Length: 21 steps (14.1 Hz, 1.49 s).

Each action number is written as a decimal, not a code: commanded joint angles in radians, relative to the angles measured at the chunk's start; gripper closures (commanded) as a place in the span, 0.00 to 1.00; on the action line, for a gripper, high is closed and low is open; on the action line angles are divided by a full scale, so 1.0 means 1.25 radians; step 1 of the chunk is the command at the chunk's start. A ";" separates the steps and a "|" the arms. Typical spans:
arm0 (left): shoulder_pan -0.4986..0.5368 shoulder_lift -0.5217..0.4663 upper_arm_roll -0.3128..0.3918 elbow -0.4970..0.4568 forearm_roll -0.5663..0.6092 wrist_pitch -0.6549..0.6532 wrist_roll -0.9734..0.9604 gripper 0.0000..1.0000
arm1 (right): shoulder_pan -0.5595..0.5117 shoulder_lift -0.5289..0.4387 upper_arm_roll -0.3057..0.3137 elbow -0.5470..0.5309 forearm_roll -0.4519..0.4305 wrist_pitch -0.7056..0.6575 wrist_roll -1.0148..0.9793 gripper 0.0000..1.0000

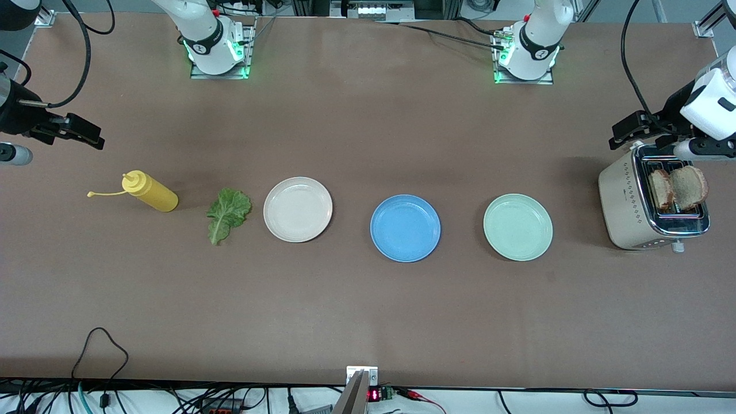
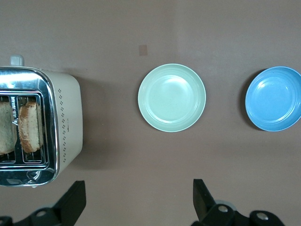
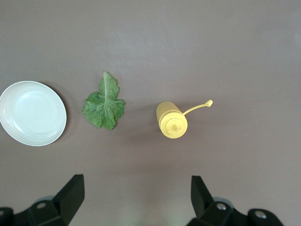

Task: Make sandwich in blue plate with both arms
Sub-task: 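Grasp a bread slice in the toaster with the left gripper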

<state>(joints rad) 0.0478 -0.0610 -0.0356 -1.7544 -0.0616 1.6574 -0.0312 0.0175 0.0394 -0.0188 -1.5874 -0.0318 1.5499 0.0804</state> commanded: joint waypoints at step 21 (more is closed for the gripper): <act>0.198 0.327 0.006 0.093 0.139 0.014 0.194 0.00 | 0.001 0.069 -0.003 0.000 0.011 -0.016 -0.021 0.00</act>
<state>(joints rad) 0.2623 0.3215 -0.0213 -1.6692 0.0895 1.6849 0.1540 0.0167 0.1175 -0.0222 -1.5939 -0.0318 1.5426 0.0710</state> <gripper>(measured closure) 0.000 0.000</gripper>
